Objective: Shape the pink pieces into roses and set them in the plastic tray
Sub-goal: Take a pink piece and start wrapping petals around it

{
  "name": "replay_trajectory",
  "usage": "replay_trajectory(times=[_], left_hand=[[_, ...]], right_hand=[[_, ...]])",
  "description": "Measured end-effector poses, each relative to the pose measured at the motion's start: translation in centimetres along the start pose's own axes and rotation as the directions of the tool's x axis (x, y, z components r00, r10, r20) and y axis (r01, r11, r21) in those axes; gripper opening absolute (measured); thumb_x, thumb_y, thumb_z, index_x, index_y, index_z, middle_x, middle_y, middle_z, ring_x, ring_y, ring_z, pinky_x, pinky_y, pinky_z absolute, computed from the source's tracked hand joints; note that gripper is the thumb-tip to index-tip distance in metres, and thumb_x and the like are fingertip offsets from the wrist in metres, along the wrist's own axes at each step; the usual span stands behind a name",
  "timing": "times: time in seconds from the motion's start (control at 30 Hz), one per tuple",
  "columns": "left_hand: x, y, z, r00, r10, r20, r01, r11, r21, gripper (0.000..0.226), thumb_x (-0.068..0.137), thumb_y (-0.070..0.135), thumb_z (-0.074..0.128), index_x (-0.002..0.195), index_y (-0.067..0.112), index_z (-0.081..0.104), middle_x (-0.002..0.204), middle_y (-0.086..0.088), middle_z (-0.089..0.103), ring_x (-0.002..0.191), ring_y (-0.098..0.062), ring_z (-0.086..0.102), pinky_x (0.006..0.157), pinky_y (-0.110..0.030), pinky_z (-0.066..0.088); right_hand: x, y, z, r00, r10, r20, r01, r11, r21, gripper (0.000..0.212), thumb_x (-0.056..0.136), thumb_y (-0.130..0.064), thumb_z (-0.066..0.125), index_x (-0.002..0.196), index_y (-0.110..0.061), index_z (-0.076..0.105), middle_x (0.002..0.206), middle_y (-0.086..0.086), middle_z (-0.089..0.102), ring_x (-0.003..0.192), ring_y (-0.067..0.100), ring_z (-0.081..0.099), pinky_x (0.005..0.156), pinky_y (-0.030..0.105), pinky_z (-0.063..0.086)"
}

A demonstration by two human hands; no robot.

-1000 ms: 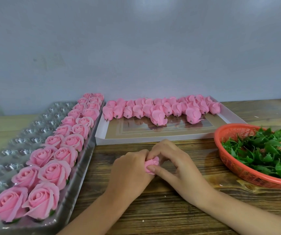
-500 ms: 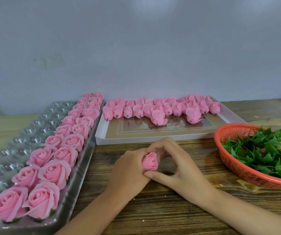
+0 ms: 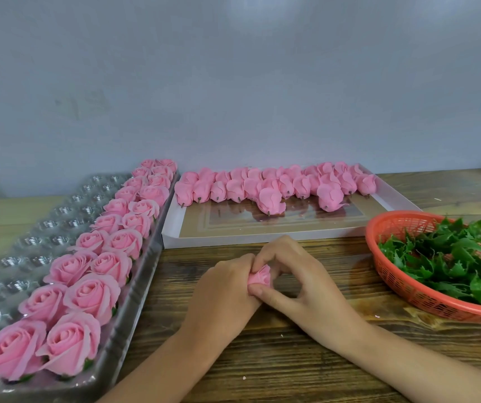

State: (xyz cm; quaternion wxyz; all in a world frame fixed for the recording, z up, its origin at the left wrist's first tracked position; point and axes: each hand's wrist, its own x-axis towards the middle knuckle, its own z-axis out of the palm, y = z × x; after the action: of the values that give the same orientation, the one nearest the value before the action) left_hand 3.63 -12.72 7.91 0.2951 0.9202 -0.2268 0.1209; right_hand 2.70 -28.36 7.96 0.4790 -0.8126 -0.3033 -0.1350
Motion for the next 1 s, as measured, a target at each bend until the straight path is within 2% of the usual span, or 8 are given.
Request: replay_trajectory(times=[0.13, 0.3, 0.43, 0.5, 0.67, 0.8, 0.9, 1.0], left_hand=[[-0.01, -0.21, 0.04, 0.999, -0.037, -0.002, 0.037, 0.999, -0.039, 0.012, 0.087, 0.034, 0.063, 0.081, 0.034, 0.052, 0.069, 0.017, 0.056, 0.064, 0.002, 0.056, 0.058, -0.01, 0.039], [0.36, -0.49, -0.04, 0.99, -0.115, 0.084, 0.13, 0.968, -0.215, 0.018, 0.079, 0.028, 0.072, 0.078, 0.04, 0.058, 0.074, 0.016, 0.065, 0.074, 0.003, 0.06, 0.064, -0.014, 0.047], [0.21, -0.54, 0.12, 0.996, -0.088, 0.018, 0.09, 0.99, -0.11, 0.005, 0.084, 0.03, 0.066, 0.085, 0.028, 0.062, 0.074, 0.013, 0.062, 0.07, -0.002, 0.059, 0.064, -0.021, 0.048], [0.03, -0.27, 0.13, 1.0, -0.015, 0.003, 0.015, 1.0, -0.021, 0.005, 0.087, 0.033, 0.059, 0.083, 0.03, 0.056, 0.072, 0.017, 0.056, 0.067, -0.001, 0.055, 0.059, -0.014, 0.038], [-0.1, -0.27, 0.09, 1.0, 0.005, -0.002, -0.005, 0.999, 0.047, 0.007, 0.089, 0.031, 0.062, 0.093, 0.028, 0.057, 0.081, 0.018, 0.054, 0.072, 0.0, 0.051, 0.059, -0.011, 0.031], [-0.08, -0.08, 0.12, 1.0, 0.006, -0.002, -0.006, 0.999, 0.039, 0.009, 0.086, 0.029, 0.064, 0.09, 0.028, 0.057, 0.079, 0.017, 0.055, 0.071, -0.002, 0.054, 0.058, -0.011, 0.031], [0.09, -0.03, 0.06, 0.999, -0.037, 0.006, 0.037, 0.999, -0.025, 0.011, 0.083, 0.029, 0.066, 0.082, 0.031, 0.055, 0.072, 0.016, 0.057, 0.067, -0.001, 0.056, 0.056, -0.011, 0.036], [0.3, -0.18, -0.02, 0.996, -0.083, 0.046, 0.086, 0.992, -0.092, 0.025, 0.081, 0.026, 0.068, 0.072, 0.041, 0.05, 0.067, 0.019, 0.057, 0.067, 0.004, 0.057, 0.059, -0.009, 0.04]], right_hand=[[0.01, -0.06, -0.13, 1.0, -0.018, 0.022, 0.018, 1.0, -0.002, 0.006, 0.091, -0.012, 0.069, 0.093, -0.016, 0.067, 0.099, -0.004, 0.056, 0.097, 0.016, 0.057, 0.084, 0.026, 0.048], [-0.04, -0.07, -0.15, 0.999, -0.041, 0.001, 0.041, 0.999, -0.016, 0.009, 0.09, -0.007, 0.069, 0.094, -0.015, 0.068, 0.101, -0.005, 0.056, 0.099, 0.014, 0.058, 0.087, 0.02, 0.045], [-0.04, 0.05, -0.03, 1.0, -0.006, -0.014, 0.006, 1.0, 0.0, 0.022, 0.086, -0.015, 0.075, 0.101, -0.023, 0.061, 0.101, -0.012, 0.056, 0.095, 0.014, 0.058, 0.085, 0.021, 0.047], [-0.06, 0.21, 0.02, 0.999, 0.044, -0.013, -0.043, 0.999, 0.015, 0.029, 0.083, -0.021, 0.078, 0.103, -0.027, 0.058, 0.101, -0.014, 0.056, 0.093, 0.015, 0.059, 0.084, 0.024, 0.048], [-0.06, 0.14, 0.08, 0.999, 0.054, 0.0, -0.054, 0.999, 0.007, 0.019, 0.086, -0.025, 0.074, 0.096, -0.026, 0.057, 0.091, -0.011, 0.058, 0.085, 0.016, 0.058, 0.079, 0.032, 0.048], [-0.02, 0.19, 0.01, 0.999, 0.043, 0.006, -0.043, 0.999, 0.009, 0.016, 0.088, -0.014, 0.071, 0.096, -0.022, 0.06, 0.092, -0.009, 0.058, 0.087, 0.016, 0.058, 0.079, 0.033, 0.049], [0.0, 0.21, -0.09, 1.0, -0.003, 0.012, 0.003, 1.0, -0.001, 0.014, 0.089, -0.012, 0.071, 0.097, -0.019, 0.062, 0.095, -0.011, 0.057, 0.092, 0.015, 0.057, 0.081, 0.023, 0.047], [-0.01, 0.23, -0.12, 0.999, -0.036, 0.025, 0.037, 0.999, -0.013, 0.013, 0.09, -0.014, 0.071, 0.097, -0.02, 0.062, 0.098, -0.011, 0.056, 0.096, 0.015, 0.056, 0.083, 0.022, 0.046]])
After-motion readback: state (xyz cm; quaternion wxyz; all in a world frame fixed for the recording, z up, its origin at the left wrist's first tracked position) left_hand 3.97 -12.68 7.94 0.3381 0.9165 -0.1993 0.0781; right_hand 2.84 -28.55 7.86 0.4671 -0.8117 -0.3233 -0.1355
